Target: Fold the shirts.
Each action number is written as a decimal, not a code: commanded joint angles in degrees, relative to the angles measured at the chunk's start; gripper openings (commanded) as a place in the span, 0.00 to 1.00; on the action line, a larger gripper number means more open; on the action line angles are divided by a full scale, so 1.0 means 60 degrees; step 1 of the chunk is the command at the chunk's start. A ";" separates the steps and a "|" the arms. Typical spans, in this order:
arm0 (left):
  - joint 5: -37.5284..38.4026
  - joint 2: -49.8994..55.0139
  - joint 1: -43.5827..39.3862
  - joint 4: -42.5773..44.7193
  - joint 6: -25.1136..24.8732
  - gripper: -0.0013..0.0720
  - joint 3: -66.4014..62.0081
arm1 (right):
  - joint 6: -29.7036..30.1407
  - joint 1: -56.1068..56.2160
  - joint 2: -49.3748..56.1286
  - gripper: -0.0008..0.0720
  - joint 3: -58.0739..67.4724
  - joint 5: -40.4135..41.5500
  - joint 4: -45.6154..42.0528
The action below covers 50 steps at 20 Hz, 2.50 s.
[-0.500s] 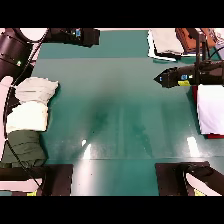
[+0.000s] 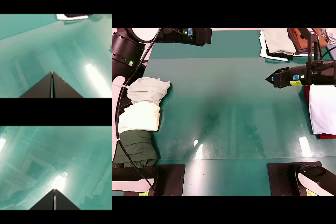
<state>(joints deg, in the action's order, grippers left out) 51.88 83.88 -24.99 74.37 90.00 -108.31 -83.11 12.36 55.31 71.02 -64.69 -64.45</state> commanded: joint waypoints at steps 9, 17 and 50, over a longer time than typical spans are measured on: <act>0.1246 -0.0630 0.2033 0.2922 0.0248 0.05 -0.0018 | 0.0000 -0.0011 -0.0011 0.04 0.0007 -0.0146 -0.0004; 0.2412 0.0109 0.5625 0.3151 0.0495 0.94 0.3493 | -0.0004 -0.0007 -0.0011 0.04 0.0007 -0.0044 0.0000; 0.1665 -0.1155 -0.3162 0.1756 -0.0754 0.86 0.1734 | -0.0594 -0.0011 0.1326 0.04 0.6550 -0.0936 -0.0040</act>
<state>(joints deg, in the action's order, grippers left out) 63.64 70.30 -36.58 88.36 85.23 -98.17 -86.65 12.27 61.04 105.10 -66.76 -64.66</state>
